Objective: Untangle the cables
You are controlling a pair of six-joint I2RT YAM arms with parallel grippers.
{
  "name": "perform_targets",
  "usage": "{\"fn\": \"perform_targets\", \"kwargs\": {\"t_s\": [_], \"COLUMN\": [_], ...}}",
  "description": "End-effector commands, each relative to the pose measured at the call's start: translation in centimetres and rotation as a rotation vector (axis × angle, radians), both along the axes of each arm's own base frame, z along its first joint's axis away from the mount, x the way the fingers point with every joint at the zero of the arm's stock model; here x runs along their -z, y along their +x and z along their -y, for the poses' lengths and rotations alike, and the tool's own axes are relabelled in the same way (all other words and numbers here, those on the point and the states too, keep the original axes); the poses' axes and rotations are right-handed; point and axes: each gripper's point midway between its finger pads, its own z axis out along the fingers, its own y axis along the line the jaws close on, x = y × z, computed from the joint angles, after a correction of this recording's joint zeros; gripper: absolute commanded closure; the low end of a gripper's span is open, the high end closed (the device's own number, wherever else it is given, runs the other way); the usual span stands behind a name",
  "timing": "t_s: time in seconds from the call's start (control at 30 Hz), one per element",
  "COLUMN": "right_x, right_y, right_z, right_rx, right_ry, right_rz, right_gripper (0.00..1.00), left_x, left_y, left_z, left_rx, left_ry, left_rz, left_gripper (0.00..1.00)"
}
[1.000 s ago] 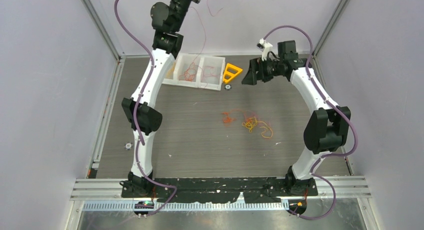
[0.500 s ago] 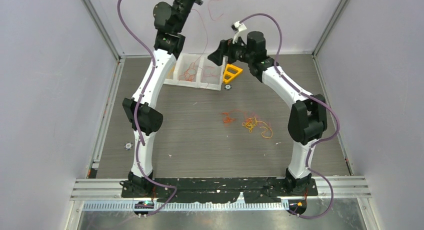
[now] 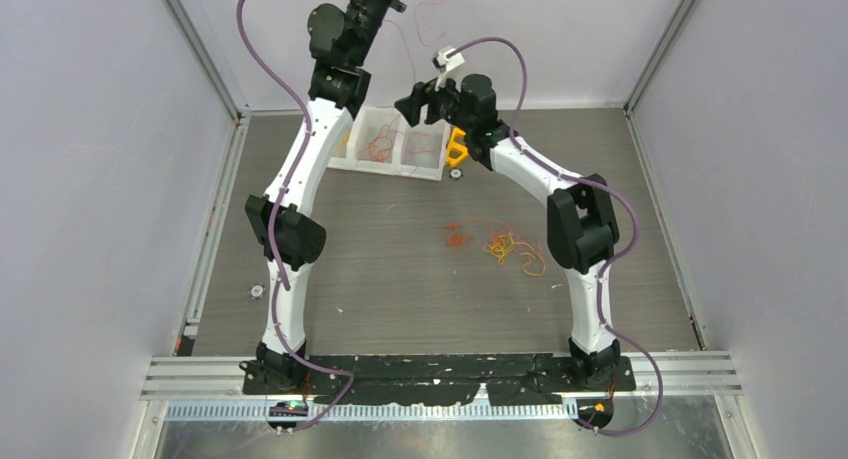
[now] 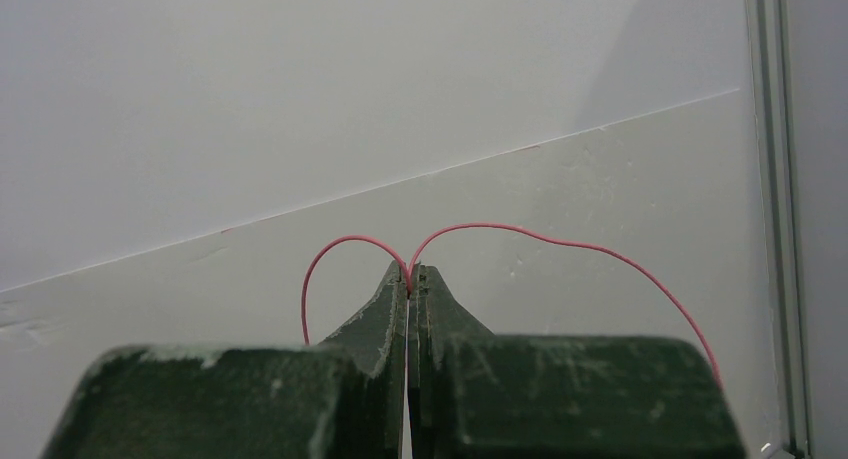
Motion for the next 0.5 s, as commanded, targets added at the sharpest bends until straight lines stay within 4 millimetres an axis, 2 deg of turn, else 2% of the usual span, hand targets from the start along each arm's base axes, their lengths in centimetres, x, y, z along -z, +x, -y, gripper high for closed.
{"fn": "perform_targets", "kwargs": {"t_s": [0.0,0.03,0.07,0.1,0.13,0.17,0.2,0.33,0.47], "right_x": [-3.7,-2.9,-3.4,-3.1,-3.2,-3.6,-3.9,-4.8,-4.1], "right_y": [3.1,3.6,4.2,4.6,5.1,5.3,5.8,7.4,8.8], "right_z": [-0.5,-0.7,-0.4,-0.3,0.1,0.3,0.7,1.9,2.9], "right_rx": [0.08,0.087,0.108,0.122,0.143,0.151,0.162,0.185,0.205], "right_ry": [0.068,0.063,0.068,0.064,0.066,0.069,0.071,0.073,0.062], "right_rz": [0.149,0.148,0.164,0.175,0.184,0.198,0.208,0.236,0.236], "right_gripper": [0.32,0.43,0.49,0.65,0.74,0.88,0.93,0.95,0.95], "left_x": [-3.4,-3.5,-3.5,-3.6,-3.6,-3.5,-3.0,-1.6,0.6], "left_y": [-2.6,-2.6,-2.7,-2.8,-2.8,-2.9,-2.7,-2.7,-2.7], "left_z": [-1.2,-1.2,-1.1,-1.2,-1.3,-1.3,-1.4,-1.8,-2.3], "left_rx": [0.006,0.009,0.012,0.015,0.015,0.017,0.021,0.041,0.076], "left_ry": [-0.053,-0.057,-0.056,-0.057,-0.06,-0.062,-0.06,-0.061,-0.041], "left_rz": [0.055,0.053,0.054,0.053,0.05,0.044,0.028,-0.032,-0.109], "left_gripper": [1.0,1.0,1.0,1.0,1.0,1.0,1.0,1.0,1.0]}}
